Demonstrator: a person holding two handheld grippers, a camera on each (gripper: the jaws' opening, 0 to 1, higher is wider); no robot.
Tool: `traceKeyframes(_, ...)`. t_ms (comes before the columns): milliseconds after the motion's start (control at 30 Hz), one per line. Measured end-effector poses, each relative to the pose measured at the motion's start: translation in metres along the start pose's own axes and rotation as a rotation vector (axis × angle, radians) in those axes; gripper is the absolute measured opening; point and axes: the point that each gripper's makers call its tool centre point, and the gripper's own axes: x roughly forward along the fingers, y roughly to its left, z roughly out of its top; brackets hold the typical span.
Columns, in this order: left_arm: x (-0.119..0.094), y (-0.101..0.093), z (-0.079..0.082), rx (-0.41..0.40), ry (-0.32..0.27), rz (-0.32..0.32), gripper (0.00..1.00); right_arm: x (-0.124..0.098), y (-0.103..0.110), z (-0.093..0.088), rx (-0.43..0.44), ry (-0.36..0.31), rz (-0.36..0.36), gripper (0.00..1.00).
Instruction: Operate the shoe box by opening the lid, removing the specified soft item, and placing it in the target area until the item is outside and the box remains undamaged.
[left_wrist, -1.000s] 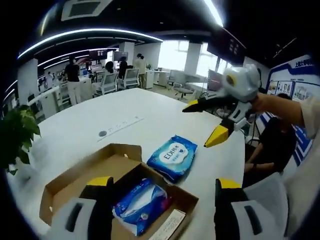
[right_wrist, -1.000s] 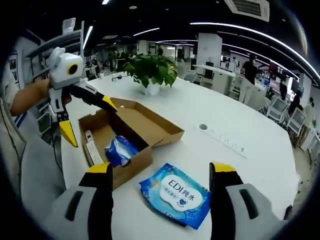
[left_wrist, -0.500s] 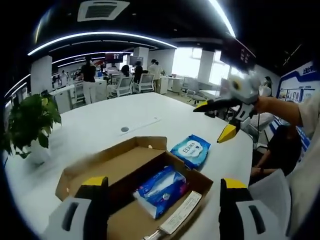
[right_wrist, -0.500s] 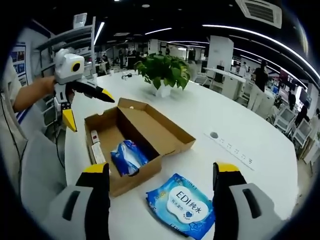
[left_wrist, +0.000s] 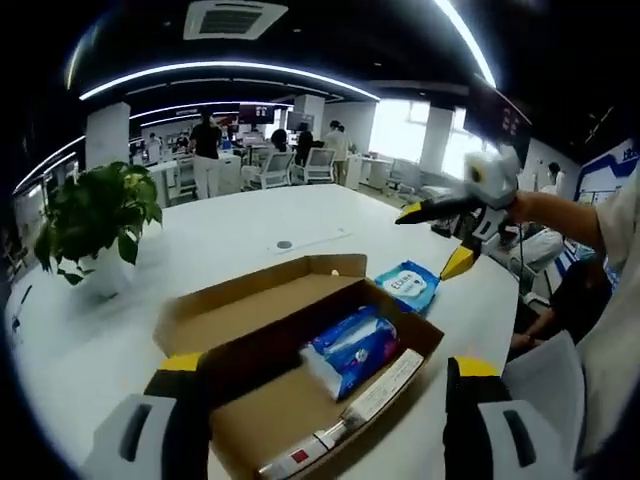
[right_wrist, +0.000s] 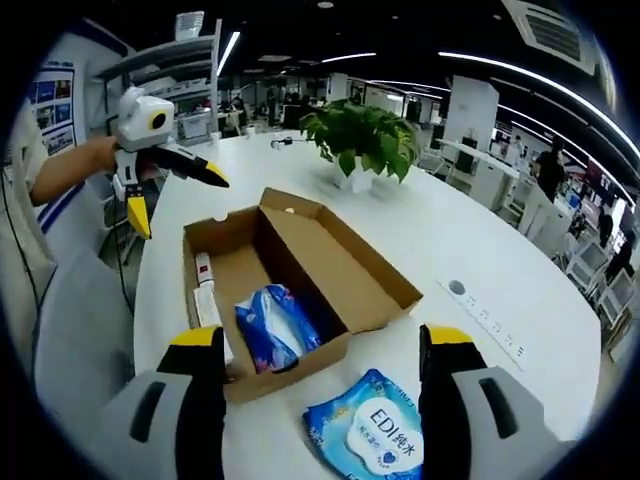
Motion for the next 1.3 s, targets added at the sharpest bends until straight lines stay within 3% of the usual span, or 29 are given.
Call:
traceKeyframes(433, -0.016, 0.012, -0.024, -0.042, -0.002, 0.041, 1.00, 0.044, 0.016, -0.006, -0.117, 0.075, 0.072, 0.56)
traceKeyframes(1033, -0.021, 0.021, -0.038, -0.047, -0.004, 0.061, 0.98, 0.093, 0.021, -0.028, -0.244, 0.170, 0.099, 0.33)
traceKeyframes(1300, -0.013, 0.014, -0.041, -0.032, 0.010, 0.027, 0.86, 0.110, 0.020, -0.041, -0.284, 0.216, 0.101, 0.24)
